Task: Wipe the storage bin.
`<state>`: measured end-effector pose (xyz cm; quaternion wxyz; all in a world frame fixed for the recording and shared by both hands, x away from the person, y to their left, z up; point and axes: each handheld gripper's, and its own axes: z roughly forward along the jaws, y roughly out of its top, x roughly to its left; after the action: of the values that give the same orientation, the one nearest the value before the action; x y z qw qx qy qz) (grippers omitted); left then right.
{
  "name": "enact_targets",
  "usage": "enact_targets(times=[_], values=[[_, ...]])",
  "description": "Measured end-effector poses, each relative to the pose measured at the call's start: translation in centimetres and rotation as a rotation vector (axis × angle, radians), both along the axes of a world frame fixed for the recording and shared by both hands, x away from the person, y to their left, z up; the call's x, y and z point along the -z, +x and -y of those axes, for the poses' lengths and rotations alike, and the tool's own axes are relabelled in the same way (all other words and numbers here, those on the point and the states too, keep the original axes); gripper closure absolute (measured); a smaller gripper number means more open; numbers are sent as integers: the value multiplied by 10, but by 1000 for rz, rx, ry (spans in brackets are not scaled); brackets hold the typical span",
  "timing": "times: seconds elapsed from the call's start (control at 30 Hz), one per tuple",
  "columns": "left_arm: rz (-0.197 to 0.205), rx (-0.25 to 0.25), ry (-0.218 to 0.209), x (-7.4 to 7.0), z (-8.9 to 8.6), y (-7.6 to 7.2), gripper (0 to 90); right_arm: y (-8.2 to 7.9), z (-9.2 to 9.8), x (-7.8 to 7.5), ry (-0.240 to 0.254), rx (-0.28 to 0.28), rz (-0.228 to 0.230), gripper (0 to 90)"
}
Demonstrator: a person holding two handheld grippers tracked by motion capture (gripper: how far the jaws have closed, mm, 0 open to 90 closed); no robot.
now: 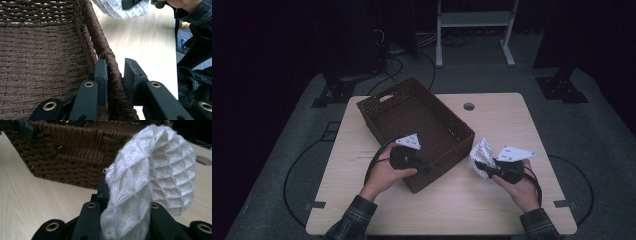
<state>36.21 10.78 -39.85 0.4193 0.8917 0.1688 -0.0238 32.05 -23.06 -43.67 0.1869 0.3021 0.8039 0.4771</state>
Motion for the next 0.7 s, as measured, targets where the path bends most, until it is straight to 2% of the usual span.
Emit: enact_targets(times=[0.4,0.7], values=[[4,-5,0,0,0,-1,714,15,-14,-27,21,-19,59,748],[-1,-9,-1,0,0,-1,713,28,-18,-18,23,-19,22,753]])
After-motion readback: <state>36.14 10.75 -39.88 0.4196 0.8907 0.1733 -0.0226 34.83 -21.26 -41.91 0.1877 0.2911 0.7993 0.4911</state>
